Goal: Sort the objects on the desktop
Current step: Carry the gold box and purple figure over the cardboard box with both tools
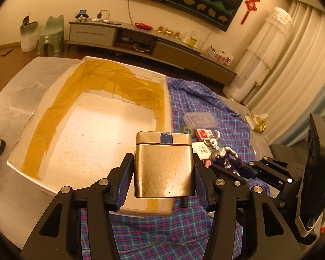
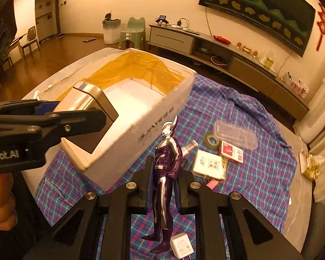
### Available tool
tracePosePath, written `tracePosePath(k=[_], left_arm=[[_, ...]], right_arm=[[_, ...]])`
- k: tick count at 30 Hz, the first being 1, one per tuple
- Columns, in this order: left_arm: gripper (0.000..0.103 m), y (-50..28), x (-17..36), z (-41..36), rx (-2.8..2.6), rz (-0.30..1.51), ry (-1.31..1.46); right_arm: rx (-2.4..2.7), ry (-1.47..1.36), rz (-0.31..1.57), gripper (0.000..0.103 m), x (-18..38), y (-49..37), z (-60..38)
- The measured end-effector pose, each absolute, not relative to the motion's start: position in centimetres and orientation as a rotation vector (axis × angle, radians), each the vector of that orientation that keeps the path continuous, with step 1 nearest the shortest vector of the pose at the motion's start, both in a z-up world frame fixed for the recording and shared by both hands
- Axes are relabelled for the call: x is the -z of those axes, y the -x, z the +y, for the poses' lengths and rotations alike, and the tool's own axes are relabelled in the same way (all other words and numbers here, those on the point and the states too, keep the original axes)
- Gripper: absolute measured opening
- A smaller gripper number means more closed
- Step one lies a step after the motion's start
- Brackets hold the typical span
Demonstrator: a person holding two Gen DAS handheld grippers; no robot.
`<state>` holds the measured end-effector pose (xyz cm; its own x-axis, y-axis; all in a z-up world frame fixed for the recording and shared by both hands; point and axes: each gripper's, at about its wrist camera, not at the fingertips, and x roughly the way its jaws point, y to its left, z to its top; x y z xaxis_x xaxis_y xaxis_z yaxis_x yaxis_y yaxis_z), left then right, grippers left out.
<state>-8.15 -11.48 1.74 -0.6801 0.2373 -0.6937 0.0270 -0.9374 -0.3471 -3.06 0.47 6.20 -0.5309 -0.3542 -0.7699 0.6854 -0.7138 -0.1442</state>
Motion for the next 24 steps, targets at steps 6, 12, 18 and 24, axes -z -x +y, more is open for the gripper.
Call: tracePosePath(k=[6, 12, 18, 24], left_arm=[[0.054, 8.8, -2.0, -14.3, -2.745, -0.567, 1.195], [0.054, 10.0, -1.8, -16.7, -2.755, -0.616, 1.212], [0.054, 11.9, -1.7, -18.6, -2.760, -0.634, 1.238], [0.054, 14.1, -1.4, -20.2, -2.789, -0.649, 1.266]], right_arm=[[2.199, -0.977, 0.590, 0.017, -7.4, 3.3, -1.8], [2.153, -0.978, 0.580, 0.017, -8.2, 3.9, -4.2], [2.106, -0.993, 0.551, 0.017, -8.5, 5.0, -6.4], [2.072, -1.029, 0.533, 0.017, -7.9, 7.1, -8.3]])
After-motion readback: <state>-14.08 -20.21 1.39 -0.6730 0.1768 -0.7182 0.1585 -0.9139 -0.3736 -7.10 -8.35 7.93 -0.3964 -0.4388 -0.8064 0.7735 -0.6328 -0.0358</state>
